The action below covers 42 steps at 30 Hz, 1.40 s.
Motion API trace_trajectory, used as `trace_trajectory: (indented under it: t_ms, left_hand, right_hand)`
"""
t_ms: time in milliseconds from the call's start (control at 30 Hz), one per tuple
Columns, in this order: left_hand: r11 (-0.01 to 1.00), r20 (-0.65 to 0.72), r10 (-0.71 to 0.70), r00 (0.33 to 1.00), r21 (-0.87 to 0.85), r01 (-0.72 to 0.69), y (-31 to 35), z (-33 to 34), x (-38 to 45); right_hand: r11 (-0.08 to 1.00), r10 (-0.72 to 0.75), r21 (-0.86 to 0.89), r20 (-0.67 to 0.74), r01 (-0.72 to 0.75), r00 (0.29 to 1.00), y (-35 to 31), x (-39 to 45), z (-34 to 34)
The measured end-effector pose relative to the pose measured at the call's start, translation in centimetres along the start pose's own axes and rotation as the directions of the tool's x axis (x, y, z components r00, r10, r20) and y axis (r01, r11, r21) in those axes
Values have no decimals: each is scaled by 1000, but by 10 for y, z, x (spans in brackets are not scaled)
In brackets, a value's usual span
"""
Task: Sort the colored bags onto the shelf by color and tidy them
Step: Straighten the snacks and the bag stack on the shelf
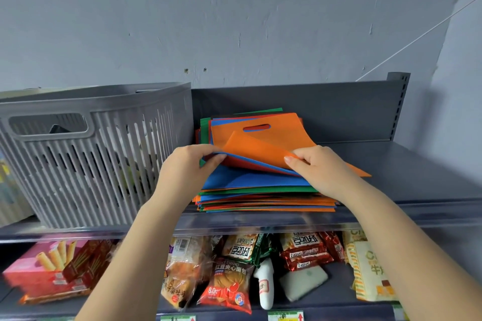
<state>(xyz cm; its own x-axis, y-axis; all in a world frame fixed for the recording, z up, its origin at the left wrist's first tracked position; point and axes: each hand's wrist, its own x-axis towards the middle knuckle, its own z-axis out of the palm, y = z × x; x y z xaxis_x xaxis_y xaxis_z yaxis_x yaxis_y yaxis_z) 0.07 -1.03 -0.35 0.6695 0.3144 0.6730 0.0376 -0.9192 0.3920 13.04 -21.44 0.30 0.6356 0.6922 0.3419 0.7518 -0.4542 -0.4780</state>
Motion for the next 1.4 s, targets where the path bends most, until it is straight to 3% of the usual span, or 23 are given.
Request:
trace_trajectory:
  t_ms: [300,467,567,733,933,1067,1233,1400]
  left_hand:
    - [977,84,-153,985,-135,163,-1,-5,-6]
    - [984,-150,-179,972,-49,174,-2,-2,-4]
    - [961,-230,-274,934,-26,275,3,0,0]
    - [892,45,-423,905,-158,424,9,3,5]
    - [826,186,-534,825,-90,556,23,8,12]
    - [845,184,-519,835,-40,534,21,14,11]
    - [948,28,-315,949,65,313,27,16,-5]
    - [930,-124,-340,932,-195,313,29,14,-34]
  right_hand:
    - [1000,16,11,16,-16,1000,2,1,1]
    - [1000,3,24,27,-3,1000,1,-1,0]
    - [999,6,46,90,-10,996,3,-5,-6]
    - [994,93,47,51,-95,994,22,-5,-16]
    - [932,326,-149,-48,-329,944,53,7,-20]
    - [893,442,-75,-43,-444,896,64,9,-24]
    - [908,419,49,-113,-416,901,66,4,-29]
    - [921,376,203,-256,-331,890,71,-10,-29]
